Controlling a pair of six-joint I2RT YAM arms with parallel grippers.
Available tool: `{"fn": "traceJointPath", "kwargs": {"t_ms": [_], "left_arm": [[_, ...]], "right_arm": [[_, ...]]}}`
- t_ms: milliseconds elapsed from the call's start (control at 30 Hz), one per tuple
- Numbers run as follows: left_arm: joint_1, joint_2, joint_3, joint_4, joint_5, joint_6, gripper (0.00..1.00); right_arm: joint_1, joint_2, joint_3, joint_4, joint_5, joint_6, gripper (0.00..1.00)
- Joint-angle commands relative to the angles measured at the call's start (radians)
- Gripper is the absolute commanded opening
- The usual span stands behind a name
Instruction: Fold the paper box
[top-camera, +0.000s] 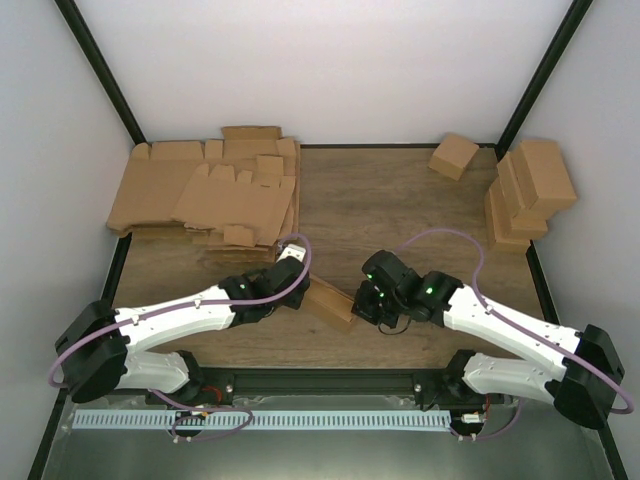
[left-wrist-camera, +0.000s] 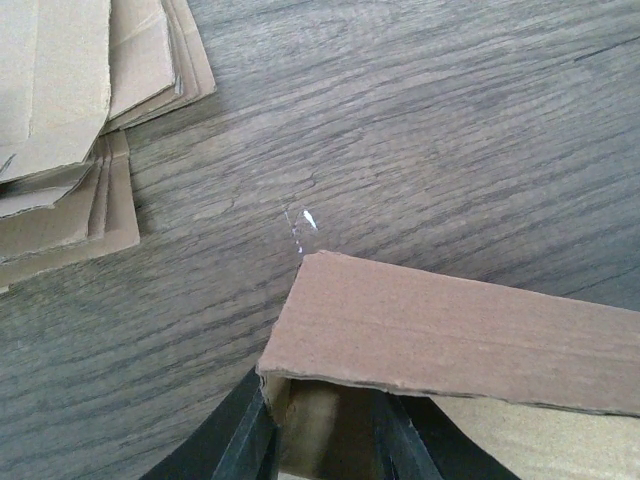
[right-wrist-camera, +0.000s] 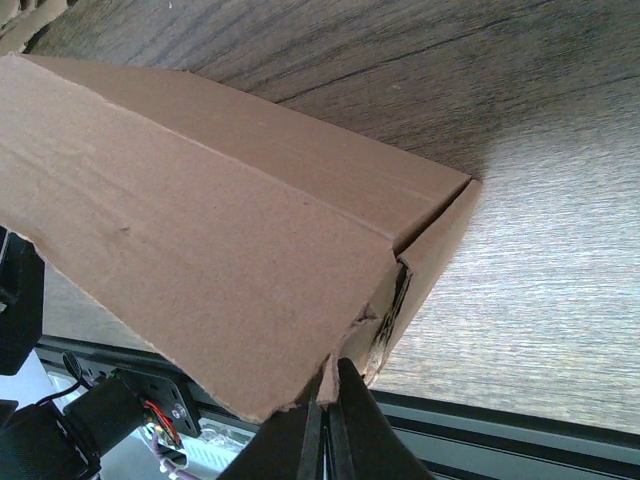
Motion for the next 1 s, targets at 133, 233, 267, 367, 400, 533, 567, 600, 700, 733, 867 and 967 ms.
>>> {"fn": "traceJointPath", "kwargs": {"t_ms": [133,233,267,367,400,533,567,600,700,733,867,967], "left_arm": [[-0.015,0.012,0.013,0.001,0.028,-0.003,0.27],[-0.016,0.01,0.016,0.001,0.028,-0.003,0.27],[-0.016,0.01,0.017,0.001,0.028,-0.003,0.27],[-0.017,0.01,0.018,-0.003,0.025,-0.003,0.27],[-0.017,0.01,0.018,-0.003,0.025,-0.003,0.26],[-0.017,0.011,0.023,-0.005,0.026,-0.001,0.26],[-0.017,0.012,0.024,-0.006,0.026,-0.001,0.26],[-0.017,0.014,0.026,-0.009,0.026,0.0,0.26],[-0.016,0.016,0.032,-0.014,0.025,0.002,0.26],[-0.017,0.016,0.031,-0.014,0.026,0.002,0.26],[-0.017,0.016,0.033,-0.013,0.034,0.001,0.26],[-0.019,0.018,0.034,-0.011,0.037,-0.001,0.26]], "right_arm": [[-0.004,0.031,0.024,-0.078,0.018,-0.015,0.01],[-0.004,0.053,0.041,-0.102,0.019,-0.045,0.01],[-0.004,0.06,0.046,-0.104,0.015,-0.057,0.01],[-0.004,0.087,0.066,-0.143,0.027,-0.076,0.01],[-0.004,0.095,0.073,-0.156,0.033,-0.082,0.01],[-0.003,0.119,0.073,-0.18,0.046,-0.082,0.01],[-0.002,0.12,0.067,-0.175,0.044,-0.078,0.01],[0.0,0.12,0.06,-0.169,0.043,-0.071,0.01],[0.005,0.119,0.04,-0.14,0.038,-0.058,0.01],[0.005,0.12,0.035,-0.13,0.036,-0.056,0.01],[0.009,0.142,0.034,-0.091,0.019,-0.055,0.01],[0.016,0.164,0.067,-0.096,0.007,-0.066,0.01]]}}
